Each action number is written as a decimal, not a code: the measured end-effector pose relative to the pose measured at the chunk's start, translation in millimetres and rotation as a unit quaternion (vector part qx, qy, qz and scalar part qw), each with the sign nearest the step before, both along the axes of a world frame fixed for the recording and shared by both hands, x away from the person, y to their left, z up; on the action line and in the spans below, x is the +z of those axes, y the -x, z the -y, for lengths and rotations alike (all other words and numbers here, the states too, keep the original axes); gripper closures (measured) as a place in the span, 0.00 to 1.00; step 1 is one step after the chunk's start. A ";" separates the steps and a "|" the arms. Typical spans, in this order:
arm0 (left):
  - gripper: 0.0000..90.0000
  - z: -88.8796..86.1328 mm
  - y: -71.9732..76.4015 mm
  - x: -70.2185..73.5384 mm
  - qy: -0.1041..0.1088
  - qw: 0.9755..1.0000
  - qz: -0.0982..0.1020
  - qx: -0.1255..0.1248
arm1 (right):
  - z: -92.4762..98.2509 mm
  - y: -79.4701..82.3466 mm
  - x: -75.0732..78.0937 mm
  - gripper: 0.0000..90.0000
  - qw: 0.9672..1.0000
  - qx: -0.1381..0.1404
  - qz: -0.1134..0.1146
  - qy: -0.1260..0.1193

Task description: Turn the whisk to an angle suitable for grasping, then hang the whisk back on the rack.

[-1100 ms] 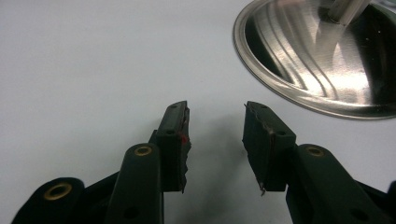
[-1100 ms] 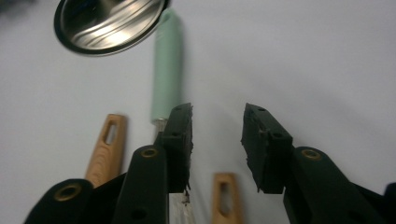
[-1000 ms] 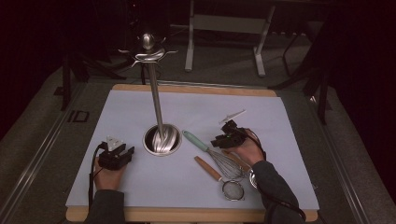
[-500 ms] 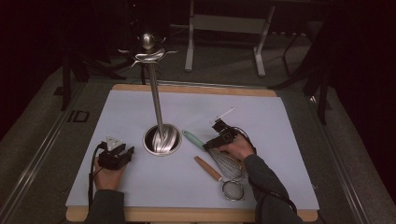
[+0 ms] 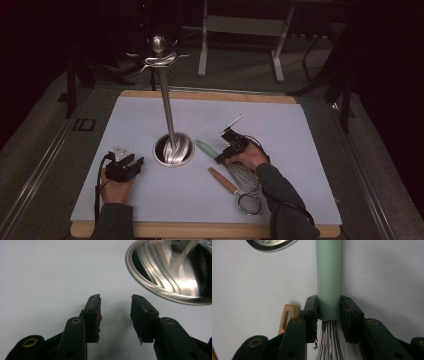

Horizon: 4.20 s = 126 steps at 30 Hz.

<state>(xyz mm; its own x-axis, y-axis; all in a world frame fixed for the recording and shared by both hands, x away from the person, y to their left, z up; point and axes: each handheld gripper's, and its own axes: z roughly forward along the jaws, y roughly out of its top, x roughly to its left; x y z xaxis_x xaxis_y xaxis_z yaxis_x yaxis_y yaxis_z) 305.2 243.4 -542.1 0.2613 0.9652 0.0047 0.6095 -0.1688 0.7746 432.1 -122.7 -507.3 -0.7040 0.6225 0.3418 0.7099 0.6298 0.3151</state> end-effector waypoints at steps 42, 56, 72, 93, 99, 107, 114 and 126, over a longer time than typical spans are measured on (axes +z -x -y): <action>0.67 0.1 0.1 0.0 0.000 1.000 0.001 0.000 | 15.2 -0.3 21.2 0.77 0.994 -0.075 0.061 -0.043; 0.67 0.8 0.8 0.1 -0.003 1.000 0.005 -0.002 | 30.4 2.6 34.1 0.77 0.980 -0.047 0.109 -0.158; 0.69 0.5 2.1 0.4 -0.001 1.000 0.010 -0.012 | 31.8 15.2 58.7 0.77 0.954 -0.016 0.191 -0.230; 0.68 0.1 2.8 0.6 0.002 1.000 0.014 -0.011 | 27.3 19.1 81.0 0.77 0.941 0.014 0.223 -0.255; 0.68 -0.5 2.9 0.7 0.004 1.000 0.013 -0.012 | 22.6 22.8 87.3 0.77 0.938 0.032 0.231 -0.257; 0.68 -0.5 3.0 0.7 0.004 1.000 0.014 -0.010 | 21.9 28.3 106.1 0.77 0.927 0.046 0.250 -0.275; 0.68 -0.6 2.9 0.7 0.004 1.000 0.014 -0.010 | 24.4 30.7 121.7 0.77 0.918 0.050 0.262 -0.293; 0.67 -0.8 2.8 0.7 0.005 1.000 0.014 -0.011 | 21.9 34.2 132.0 0.77 0.909 0.062 0.267 -0.314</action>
